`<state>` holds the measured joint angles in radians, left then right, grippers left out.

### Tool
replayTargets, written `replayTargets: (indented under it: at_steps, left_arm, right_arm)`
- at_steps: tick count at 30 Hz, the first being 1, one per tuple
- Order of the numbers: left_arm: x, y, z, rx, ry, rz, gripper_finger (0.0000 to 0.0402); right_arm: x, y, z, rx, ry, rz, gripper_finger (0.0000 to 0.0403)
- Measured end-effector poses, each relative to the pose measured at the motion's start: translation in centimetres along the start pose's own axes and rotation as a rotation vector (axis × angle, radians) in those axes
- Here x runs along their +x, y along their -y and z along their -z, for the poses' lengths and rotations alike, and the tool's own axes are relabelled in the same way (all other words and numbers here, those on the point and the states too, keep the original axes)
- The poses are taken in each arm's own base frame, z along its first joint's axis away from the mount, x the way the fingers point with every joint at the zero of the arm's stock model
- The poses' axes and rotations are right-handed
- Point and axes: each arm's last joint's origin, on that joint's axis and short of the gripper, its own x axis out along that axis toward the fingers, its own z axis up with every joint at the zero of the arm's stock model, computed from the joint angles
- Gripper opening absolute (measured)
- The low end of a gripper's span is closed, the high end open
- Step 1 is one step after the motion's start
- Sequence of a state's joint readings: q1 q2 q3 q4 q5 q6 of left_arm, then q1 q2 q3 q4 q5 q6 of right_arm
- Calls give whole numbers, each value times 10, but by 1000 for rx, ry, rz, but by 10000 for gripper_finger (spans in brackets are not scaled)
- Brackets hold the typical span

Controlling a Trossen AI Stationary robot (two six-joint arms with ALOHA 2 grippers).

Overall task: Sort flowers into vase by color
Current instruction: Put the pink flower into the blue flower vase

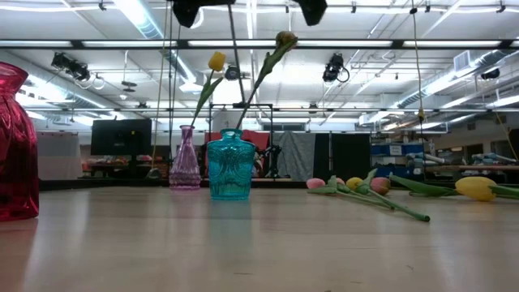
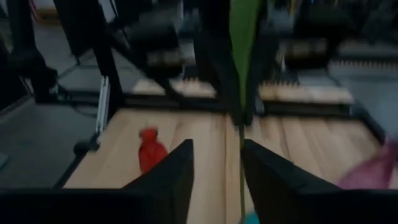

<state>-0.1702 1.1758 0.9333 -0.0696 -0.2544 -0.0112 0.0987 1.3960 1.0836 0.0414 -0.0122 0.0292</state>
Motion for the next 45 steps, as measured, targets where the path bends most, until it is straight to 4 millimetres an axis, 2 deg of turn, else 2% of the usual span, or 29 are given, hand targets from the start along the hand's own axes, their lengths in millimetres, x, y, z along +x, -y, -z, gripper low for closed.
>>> replayTargets:
  at_steps: [6,19,30,34,41,45]
  left_arm:
    - [-5,-2,6,-28,-75,-15,6]
    - [-3,-9,9,-25,-84,-75,4]
    - [10,-21,42,-69,-106,-101,6]
    - [12,-21,51,-75,-117,-99,22]
    - [14,-20,69,-107,-109,-92,68]
    - [12,-20,66,-102,-131,-91,105]
  right_arm:
    - [-13,-10,10,38,-104,31,183]
    - [-18,-22,45,82,-172,104,183]
    - [-26,-21,62,150,-269,122,183]
    - [-33,-18,71,197,-382,159,183]
    - [-47,-1,97,323,-668,330,183]
    - [-61,11,107,386,-817,425,183]
